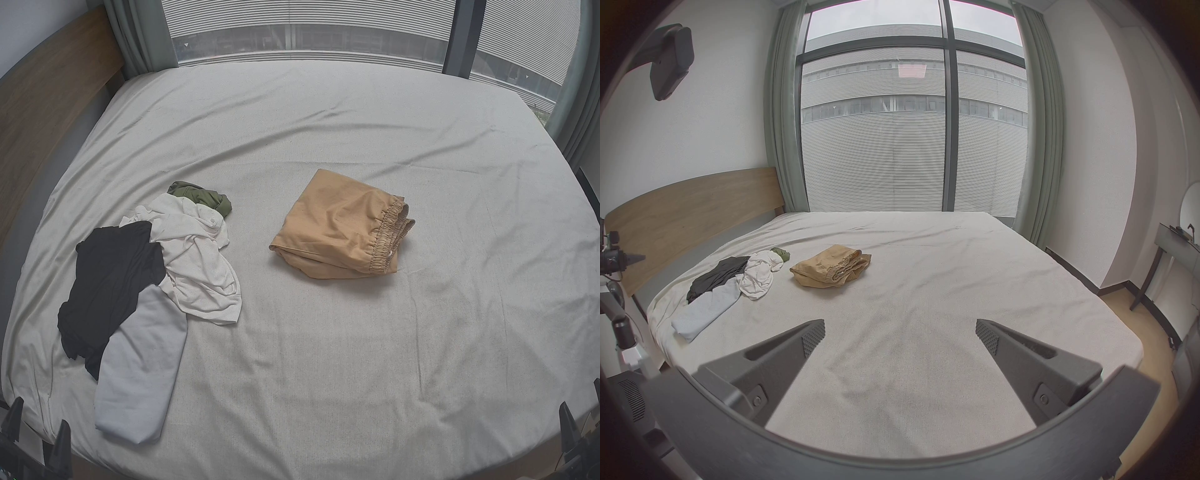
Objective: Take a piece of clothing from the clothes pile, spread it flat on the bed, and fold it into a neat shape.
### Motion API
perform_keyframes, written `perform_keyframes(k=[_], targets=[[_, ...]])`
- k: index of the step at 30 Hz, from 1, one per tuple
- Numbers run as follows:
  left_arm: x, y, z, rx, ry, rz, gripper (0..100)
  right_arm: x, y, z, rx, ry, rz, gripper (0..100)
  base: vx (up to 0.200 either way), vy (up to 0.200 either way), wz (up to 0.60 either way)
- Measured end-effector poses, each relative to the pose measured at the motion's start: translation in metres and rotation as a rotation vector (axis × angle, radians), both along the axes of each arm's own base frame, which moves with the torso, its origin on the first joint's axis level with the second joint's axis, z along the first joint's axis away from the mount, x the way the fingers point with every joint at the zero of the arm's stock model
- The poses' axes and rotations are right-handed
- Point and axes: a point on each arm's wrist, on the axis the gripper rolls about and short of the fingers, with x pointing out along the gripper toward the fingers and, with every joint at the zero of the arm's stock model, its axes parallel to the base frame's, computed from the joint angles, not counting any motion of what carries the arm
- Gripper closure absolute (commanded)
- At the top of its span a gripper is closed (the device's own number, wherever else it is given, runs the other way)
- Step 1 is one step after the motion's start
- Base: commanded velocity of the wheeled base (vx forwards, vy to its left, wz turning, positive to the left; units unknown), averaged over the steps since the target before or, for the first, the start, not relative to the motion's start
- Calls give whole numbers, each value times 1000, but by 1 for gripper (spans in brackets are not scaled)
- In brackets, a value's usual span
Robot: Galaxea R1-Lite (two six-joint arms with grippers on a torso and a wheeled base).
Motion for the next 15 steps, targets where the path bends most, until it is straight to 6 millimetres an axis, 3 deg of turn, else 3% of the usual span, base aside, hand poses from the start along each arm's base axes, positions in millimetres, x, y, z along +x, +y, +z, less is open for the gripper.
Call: perform_keyframes(k=[15], targets=[[0, 0, -1, -26, 7, -20, 0, 0, 0, 0, 1, 2, 5, 0, 0, 0, 0]])
